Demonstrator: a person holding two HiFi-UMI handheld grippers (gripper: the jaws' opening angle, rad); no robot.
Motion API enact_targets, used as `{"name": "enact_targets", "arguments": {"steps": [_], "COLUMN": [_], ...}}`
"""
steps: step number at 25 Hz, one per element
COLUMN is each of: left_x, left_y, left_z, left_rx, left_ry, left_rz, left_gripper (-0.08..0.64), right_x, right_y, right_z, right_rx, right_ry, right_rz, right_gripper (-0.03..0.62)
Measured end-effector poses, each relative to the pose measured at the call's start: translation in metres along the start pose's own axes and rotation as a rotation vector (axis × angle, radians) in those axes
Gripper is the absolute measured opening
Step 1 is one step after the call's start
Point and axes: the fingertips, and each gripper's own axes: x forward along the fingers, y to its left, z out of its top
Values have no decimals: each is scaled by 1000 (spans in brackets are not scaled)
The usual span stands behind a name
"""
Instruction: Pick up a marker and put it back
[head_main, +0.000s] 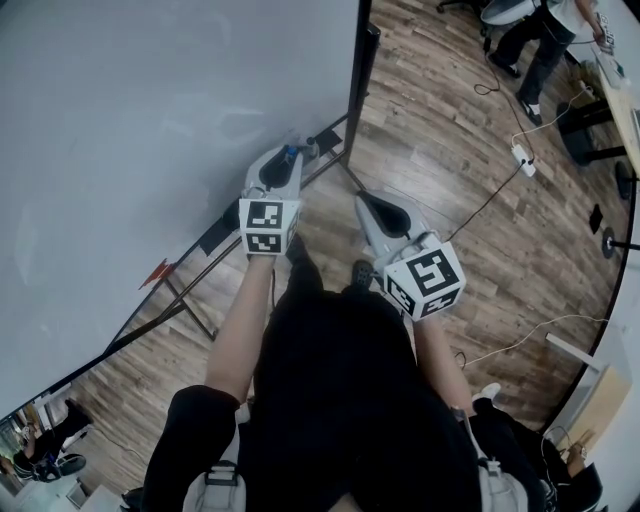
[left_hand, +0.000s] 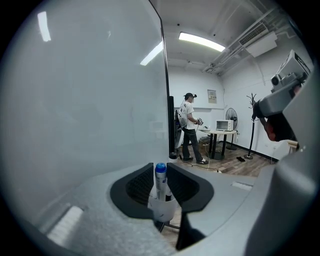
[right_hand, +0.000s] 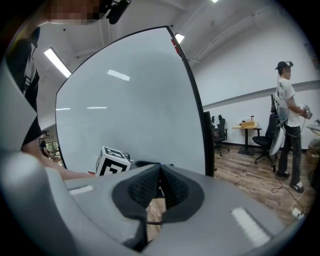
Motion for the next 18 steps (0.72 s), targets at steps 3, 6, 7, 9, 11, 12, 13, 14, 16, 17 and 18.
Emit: {"name": "enact_targets", "arguments": {"steps": [3, 6, 7, 9, 11, 12, 13, 14, 16, 17, 18], "left_x": [-4, -7, -7, -10, -14, -17, -20, -24, -32, -37, -41], "left_y": [0, -1, -2, -3, -5, -6, -7, -8, -10, -11, -12], "left_z": [5, 9, 10, 13, 18, 21, 23, 26, 31, 33, 33], "left_rx": [8, 6, 5, 9, 13, 14, 16, 18, 23, 24, 22], "left_ry": [-11, -21, -22, -31, -42, -47, -52, -58, -70, -72, -73], "left_rz": [3, 2, 4, 11, 22, 27, 32, 38, 54, 62, 71], "left_gripper": [100, 103, 103, 103, 103, 103, 103, 102, 101, 101, 101], "right_x": [1, 1, 0, -2, -7, -9, -11, -14, -18, -20, -23], "right_y": [3, 4, 5, 5, 5, 5, 6, 7, 10, 12, 14], "right_z": [1, 2, 2, 2, 1, 1, 2, 2, 4, 4, 4], "right_rx": [-1, -2, -2, -2, -4, -6, -9, -12, -19, -22, -25], "right_ry": [0, -5, -8, -13, -17, -20, -22, -24, -29, -32, -33], "right_rz": [9, 14, 16, 20, 26, 30, 34, 39, 51, 60, 69], "right_gripper": [0, 0, 0, 0, 0, 0, 0, 0, 0, 0, 0]}}
